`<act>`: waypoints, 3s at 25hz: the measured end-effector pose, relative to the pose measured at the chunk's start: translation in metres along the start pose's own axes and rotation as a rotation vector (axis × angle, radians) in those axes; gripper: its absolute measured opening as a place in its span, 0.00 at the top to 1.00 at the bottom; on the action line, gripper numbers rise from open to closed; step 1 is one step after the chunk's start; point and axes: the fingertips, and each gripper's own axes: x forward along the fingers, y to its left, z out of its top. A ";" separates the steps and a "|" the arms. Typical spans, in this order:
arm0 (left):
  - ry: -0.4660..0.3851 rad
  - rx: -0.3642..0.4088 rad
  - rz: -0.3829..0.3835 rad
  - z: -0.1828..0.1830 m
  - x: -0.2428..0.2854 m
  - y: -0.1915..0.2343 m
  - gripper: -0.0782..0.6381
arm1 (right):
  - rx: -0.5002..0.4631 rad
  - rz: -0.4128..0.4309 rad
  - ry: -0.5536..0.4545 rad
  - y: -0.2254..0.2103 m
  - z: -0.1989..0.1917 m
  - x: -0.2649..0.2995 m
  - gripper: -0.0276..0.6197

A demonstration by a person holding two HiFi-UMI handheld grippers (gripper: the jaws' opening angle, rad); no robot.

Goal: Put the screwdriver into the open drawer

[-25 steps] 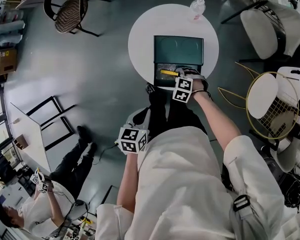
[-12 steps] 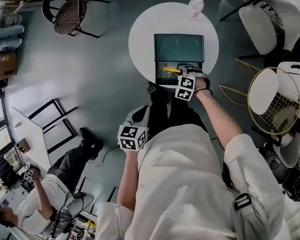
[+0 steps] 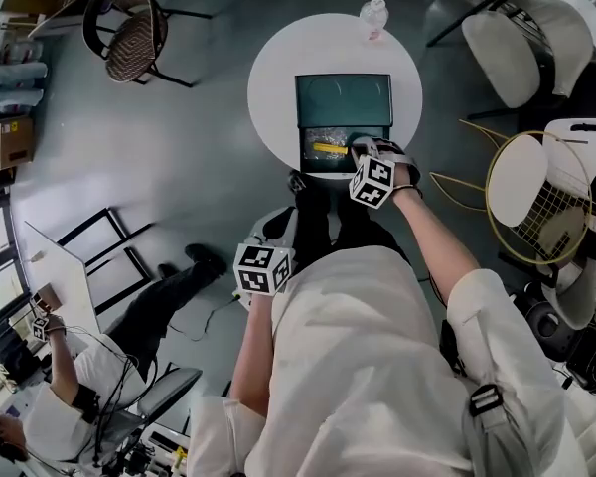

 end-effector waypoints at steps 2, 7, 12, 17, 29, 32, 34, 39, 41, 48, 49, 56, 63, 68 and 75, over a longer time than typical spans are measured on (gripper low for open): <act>-0.003 0.010 -0.005 0.004 0.004 -0.004 0.87 | 0.047 -0.010 -0.029 -0.004 0.001 -0.010 0.94; -0.012 0.021 -0.021 0.012 0.011 -0.014 0.87 | 0.175 -0.040 -0.118 -0.013 0.005 -0.046 0.94; -0.028 0.035 -0.031 0.021 0.018 -0.023 0.87 | 0.346 -0.062 -0.246 -0.023 0.010 -0.087 0.95; -0.066 0.041 -0.034 0.029 0.025 -0.032 0.87 | 0.566 -0.083 -0.401 -0.032 0.005 -0.128 0.95; -0.145 0.072 -0.068 0.047 0.037 -0.049 0.87 | 0.734 -0.106 -0.550 -0.020 -0.008 -0.183 0.95; -0.139 0.089 -0.071 0.052 0.041 -0.050 0.87 | 0.744 -0.090 -0.540 -0.013 -0.011 -0.181 0.95; -0.131 0.097 -0.078 0.056 0.045 -0.049 0.87 | 0.755 -0.066 -0.524 -0.004 -0.013 -0.178 0.95; -0.088 0.114 -0.117 0.064 0.055 -0.039 0.87 | 0.781 0.006 -0.462 0.024 -0.014 -0.161 0.95; -0.063 0.130 -0.143 0.065 0.061 -0.035 0.87 | 0.795 0.043 -0.410 0.042 -0.020 -0.147 0.94; 0.028 0.220 -0.255 0.084 0.076 -0.020 0.87 | 0.831 0.156 -0.228 0.084 -0.020 -0.091 0.92; 0.040 0.231 -0.267 0.087 0.077 -0.017 0.87 | 0.844 0.155 -0.207 0.086 -0.019 -0.083 0.90; 0.120 0.300 -0.334 0.099 0.079 0.014 0.87 | 0.963 0.110 -0.099 0.091 -0.007 -0.026 0.83; 0.195 0.358 -0.385 0.096 0.076 0.031 0.87 | 1.108 0.005 -0.020 0.091 -0.012 0.009 0.79; 0.228 0.382 -0.416 0.087 0.077 0.035 0.87 | 1.175 -0.040 -0.029 0.088 -0.014 0.015 0.83; 0.231 0.407 -0.456 0.088 0.078 0.030 0.87 | 1.169 -0.061 -0.025 0.088 -0.012 0.012 0.85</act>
